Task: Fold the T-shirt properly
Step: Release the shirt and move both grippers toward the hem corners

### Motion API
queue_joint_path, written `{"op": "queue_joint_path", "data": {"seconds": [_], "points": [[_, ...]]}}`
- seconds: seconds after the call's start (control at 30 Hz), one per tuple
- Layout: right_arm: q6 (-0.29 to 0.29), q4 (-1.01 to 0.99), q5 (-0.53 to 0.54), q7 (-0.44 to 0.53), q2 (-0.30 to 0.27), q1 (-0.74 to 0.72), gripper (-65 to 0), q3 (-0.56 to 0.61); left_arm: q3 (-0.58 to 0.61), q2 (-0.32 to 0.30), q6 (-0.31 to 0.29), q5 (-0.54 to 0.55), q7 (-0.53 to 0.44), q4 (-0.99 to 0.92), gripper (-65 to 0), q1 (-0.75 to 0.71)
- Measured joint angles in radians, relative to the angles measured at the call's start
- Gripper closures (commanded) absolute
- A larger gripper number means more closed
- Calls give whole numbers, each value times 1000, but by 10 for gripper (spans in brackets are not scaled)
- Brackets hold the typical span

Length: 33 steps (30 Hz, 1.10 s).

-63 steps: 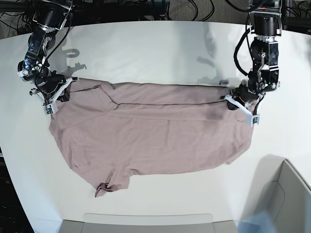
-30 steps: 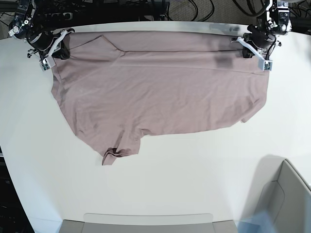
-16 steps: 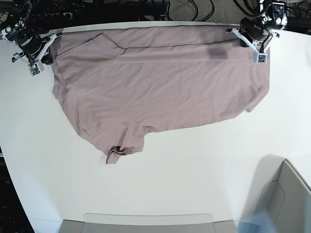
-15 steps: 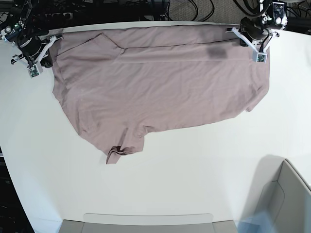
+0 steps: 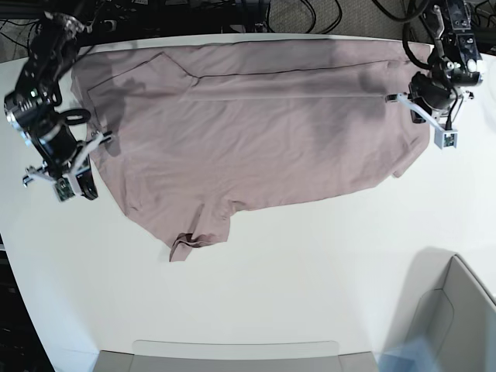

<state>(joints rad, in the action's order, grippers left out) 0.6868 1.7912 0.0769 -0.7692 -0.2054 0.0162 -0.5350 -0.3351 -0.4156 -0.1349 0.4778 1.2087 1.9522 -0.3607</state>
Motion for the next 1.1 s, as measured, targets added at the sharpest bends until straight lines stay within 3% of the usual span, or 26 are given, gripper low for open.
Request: {"op": "queue_joint_path", "data": {"seconds": [0.17,0.33,0.47,0.63,0.87,1.03,1.1], "points": [[0,-374,-243,4,1,-254,0,153,2,8,3,-2,23,-6,0,90],[0,-658,-252,7,6,-364,0,180,0,45,7,-6,32,-21,0,113],[0,-741,-244,27,-18,-355,0,179,1,53,8,-6,32,-56,0,135],[-2,-683,-205,77,-56,-261,0,174,2,81,8,-6,29,-60,0,151],[0,-371,-229,23,-76,-12,0,170,-2,80,8,-6,28,-61,0,150],[0,-284,-248,-22,-68,-18,0,172,-1,80,8,-6,28,-61,0,151],[0,-259,-249,-21,-50,-84,-63,170,-1,80,8,-6,28,-61,0,151]]}}
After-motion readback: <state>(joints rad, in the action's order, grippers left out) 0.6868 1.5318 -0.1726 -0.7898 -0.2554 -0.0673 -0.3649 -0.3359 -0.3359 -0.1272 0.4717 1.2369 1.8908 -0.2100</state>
